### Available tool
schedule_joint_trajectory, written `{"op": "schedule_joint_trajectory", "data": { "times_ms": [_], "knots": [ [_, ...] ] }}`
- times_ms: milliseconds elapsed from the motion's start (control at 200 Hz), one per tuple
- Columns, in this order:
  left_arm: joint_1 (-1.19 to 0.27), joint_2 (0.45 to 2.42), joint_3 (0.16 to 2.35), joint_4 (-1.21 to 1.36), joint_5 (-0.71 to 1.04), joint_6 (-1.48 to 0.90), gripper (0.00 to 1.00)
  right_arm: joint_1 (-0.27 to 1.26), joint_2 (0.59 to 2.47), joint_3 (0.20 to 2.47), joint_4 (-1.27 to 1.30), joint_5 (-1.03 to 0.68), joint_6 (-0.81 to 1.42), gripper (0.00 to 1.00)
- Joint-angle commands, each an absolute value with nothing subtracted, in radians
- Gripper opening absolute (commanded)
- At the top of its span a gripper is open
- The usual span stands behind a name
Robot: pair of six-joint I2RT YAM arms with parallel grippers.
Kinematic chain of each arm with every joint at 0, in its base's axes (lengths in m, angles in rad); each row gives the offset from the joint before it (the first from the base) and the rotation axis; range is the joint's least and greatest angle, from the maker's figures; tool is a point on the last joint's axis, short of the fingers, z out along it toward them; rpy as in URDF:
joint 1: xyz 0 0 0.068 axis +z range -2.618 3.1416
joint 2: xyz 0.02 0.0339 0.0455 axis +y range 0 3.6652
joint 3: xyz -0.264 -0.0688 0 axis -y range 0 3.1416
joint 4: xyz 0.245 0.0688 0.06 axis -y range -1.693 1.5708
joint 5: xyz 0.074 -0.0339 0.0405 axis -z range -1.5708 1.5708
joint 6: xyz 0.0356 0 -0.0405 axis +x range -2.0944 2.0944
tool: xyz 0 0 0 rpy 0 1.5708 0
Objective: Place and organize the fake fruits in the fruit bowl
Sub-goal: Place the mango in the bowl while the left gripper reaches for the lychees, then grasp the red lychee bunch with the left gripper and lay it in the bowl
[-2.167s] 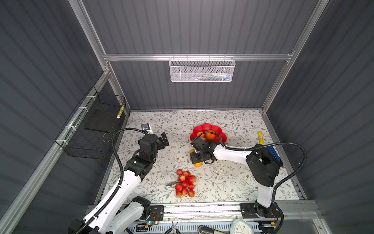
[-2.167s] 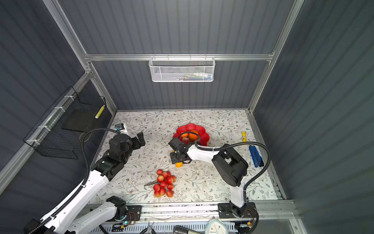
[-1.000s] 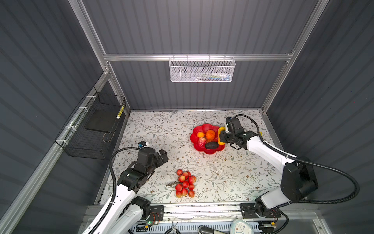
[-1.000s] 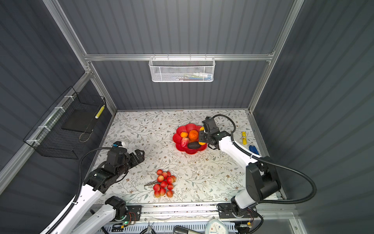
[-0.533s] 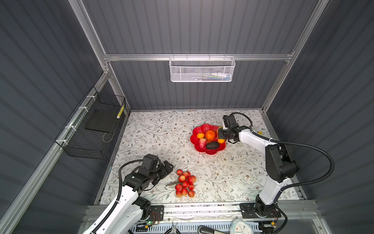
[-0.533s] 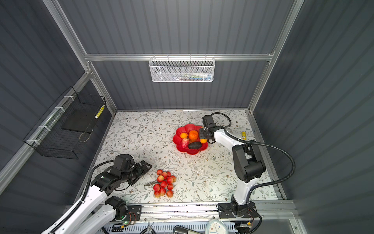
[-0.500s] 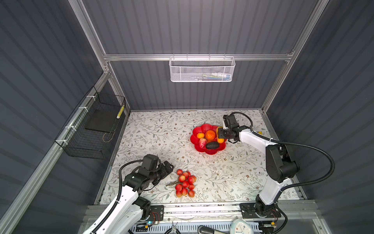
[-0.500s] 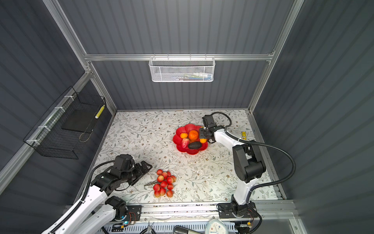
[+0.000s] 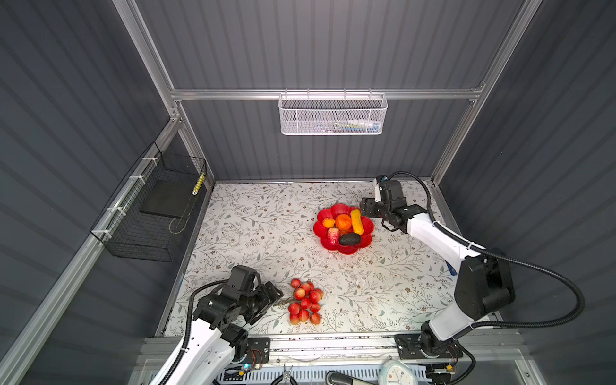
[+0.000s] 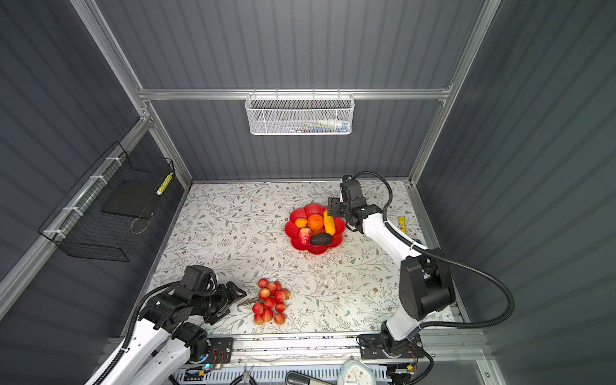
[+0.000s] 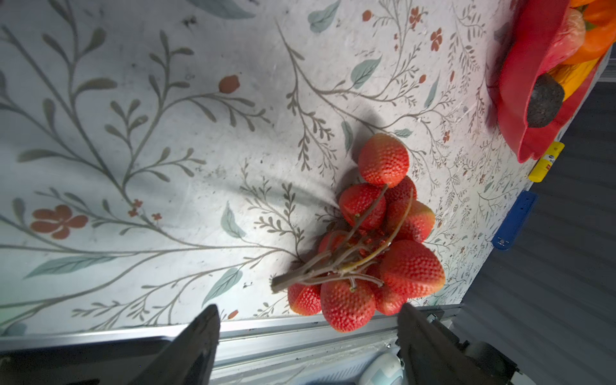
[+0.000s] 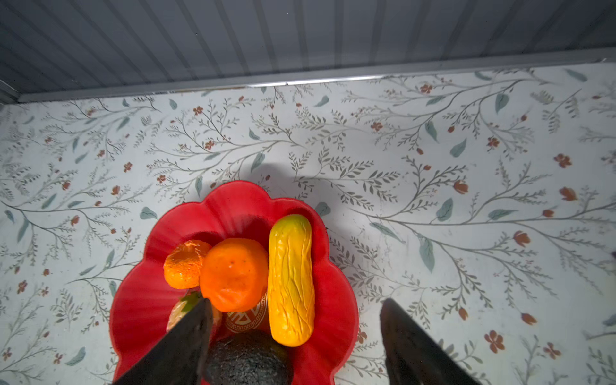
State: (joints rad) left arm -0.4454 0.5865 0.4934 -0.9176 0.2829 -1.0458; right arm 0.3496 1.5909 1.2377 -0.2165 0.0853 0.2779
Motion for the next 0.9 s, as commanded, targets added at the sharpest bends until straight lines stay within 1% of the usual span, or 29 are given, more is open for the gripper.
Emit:
{"op": "schedule_joint_trajectory", "data": {
  "times_ms": [0,90,165,310,375,545,675,795,896],
  "knots": [
    [-0.448,0.624,0.462,-0.864,0.322,-1.026,0.74,0.347,1.539,1.205,-0.203,0.08,0.295,0.8],
    [-0.448,0.663,0.448,-0.8,0.364,-1.007,0.7,0.347,1.494,1.181,-0.207,0.083,0.293,0.81],
    [-0.448,0.699,0.419,-0.739,0.391,-1.002,0.65,0.347,1.457,1.157,-0.205,0.089,0.293,0.82],
    [-0.448,0.736,0.377,-0.65,0.408,-1.012,0.61,0.345,1.389,1.114,-0.2,0.086,0.304,0.86],
    [-0.448,0.745,0.371,-0.628,0.406,-1.015,0.57,0.345,1.363,1.099,-0.193,0.086,0.306,0.87],
    [-0.449,0.775,0.353,-0.531,0.41,-1.044,0.53,0.345,1.33,1.075,-0.179,0.084,0.319,0.9],
    [-0.458,0.788,0.35,-0.504,0.412,-1.058,0.44,0.345,1.319,1.072,-0.184,0.091,0.322,0.91],
    [-0.469,0.772,0.345,-0.508,0.412,-1.074,0.31,0.343,1.309,1.062,-0.181,0.102,0.321,0.91],
    [-0.471,0.753,0.335,-0.493,0.41,-1.102,0.26,0.343,1.311,1.054,-0.18,0.102,0.326,0.92]
  ]
}}
